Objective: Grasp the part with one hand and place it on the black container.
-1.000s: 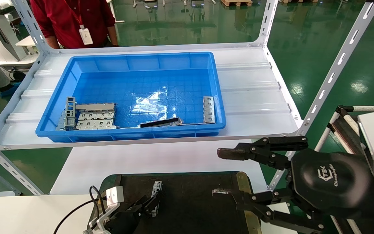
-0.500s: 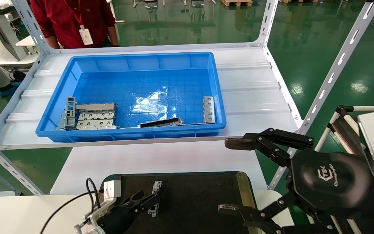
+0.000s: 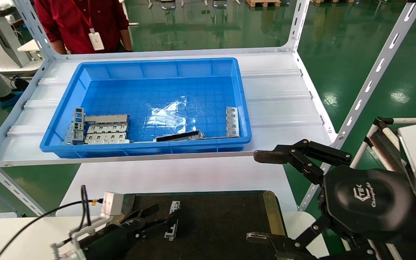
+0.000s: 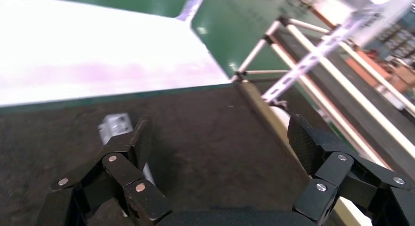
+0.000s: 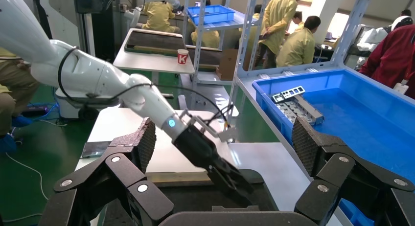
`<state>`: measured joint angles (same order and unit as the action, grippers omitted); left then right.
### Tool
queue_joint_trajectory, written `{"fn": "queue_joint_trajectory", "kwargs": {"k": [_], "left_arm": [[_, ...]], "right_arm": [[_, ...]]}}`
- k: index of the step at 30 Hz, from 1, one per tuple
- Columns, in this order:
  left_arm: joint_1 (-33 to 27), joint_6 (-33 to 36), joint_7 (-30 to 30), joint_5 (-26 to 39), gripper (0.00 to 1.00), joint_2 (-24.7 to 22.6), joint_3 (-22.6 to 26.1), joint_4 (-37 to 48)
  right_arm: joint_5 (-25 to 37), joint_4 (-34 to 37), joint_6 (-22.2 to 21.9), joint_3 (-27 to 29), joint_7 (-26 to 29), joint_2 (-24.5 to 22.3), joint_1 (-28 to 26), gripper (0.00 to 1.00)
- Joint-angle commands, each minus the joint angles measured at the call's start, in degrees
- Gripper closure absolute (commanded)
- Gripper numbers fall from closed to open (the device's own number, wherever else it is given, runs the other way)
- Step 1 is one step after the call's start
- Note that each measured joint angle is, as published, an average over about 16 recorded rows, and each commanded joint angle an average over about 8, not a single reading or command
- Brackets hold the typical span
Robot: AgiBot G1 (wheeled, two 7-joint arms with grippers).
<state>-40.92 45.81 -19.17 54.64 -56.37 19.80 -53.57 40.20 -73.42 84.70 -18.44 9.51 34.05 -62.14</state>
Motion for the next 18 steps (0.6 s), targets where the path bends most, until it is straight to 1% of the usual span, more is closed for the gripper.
{"fn": "queue_joint_trajectory", "kwargs": {"k": [1,9,18], "left_arm": [[0.0,2.6,0.5,-0.6,0.0,1.5,-0.3,-0.9],[-0.4,10.6,0.6,-2.8,0.0,6.0,-1.1,-4.0],[-0.6,16.4,-0.3,-4.6,0.0,10.5,-1.9,-7.9]], "right_arm": [[0.0,0.0,0.0,0.0,0.0,0.0,0.0,0.0],[0.0,0.0,0.0,0.0,0.0,0.0,0.0,0.0],[0.0,0.0,0.0,0.0,0.0,0.0,0.0,0.0]]}}
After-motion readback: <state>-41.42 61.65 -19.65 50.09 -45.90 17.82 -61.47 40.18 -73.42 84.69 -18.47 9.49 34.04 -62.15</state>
